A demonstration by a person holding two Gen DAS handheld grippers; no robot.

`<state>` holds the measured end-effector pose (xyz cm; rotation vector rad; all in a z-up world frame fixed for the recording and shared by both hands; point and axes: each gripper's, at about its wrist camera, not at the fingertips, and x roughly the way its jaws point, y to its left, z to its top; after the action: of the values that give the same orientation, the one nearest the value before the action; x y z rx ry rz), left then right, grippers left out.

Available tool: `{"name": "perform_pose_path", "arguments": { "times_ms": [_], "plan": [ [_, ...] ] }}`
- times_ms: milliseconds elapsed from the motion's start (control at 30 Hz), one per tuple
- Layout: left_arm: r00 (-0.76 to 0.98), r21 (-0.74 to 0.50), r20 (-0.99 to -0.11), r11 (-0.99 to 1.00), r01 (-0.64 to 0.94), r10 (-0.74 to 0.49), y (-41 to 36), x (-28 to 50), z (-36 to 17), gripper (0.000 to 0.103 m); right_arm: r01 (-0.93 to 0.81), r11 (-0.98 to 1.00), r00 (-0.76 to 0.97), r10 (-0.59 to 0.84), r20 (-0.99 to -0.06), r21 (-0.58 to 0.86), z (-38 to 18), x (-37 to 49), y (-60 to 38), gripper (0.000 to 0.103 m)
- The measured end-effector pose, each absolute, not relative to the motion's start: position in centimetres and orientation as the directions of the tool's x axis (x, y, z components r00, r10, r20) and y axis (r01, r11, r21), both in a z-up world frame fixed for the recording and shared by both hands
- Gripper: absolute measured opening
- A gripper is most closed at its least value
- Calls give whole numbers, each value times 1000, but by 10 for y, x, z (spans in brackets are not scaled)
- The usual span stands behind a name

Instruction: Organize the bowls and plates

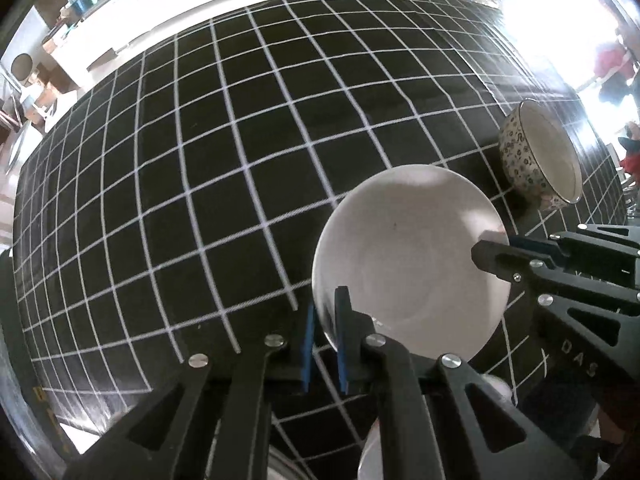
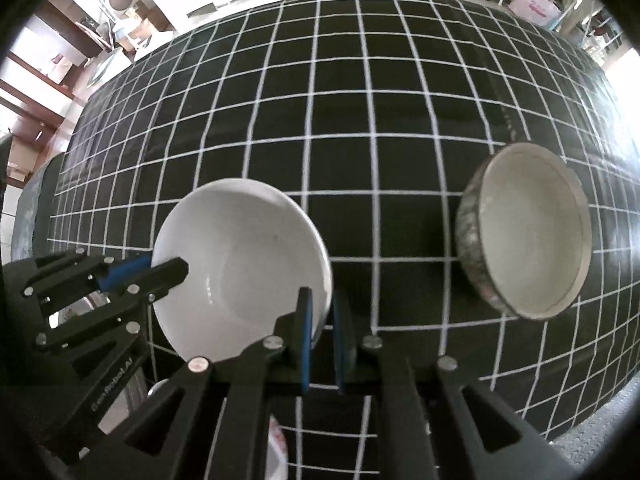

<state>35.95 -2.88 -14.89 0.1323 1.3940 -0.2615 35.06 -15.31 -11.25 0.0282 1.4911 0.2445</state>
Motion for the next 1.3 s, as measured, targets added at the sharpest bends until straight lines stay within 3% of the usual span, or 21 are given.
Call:
{"name": "perform_pose_path", "arguments": {
  "times_ms": [667,1300],
  "plan": [
    [304,-44,-945,968,247,-121,-21,294,-51,8,-179,976,192,160,-968,126,-29,299,-152,12],
    [206,-68,-971,969,239,-119,-33,227,-105,8,-189,976,96,130,-987,110,-63,241,-152,12]
  ]
}}
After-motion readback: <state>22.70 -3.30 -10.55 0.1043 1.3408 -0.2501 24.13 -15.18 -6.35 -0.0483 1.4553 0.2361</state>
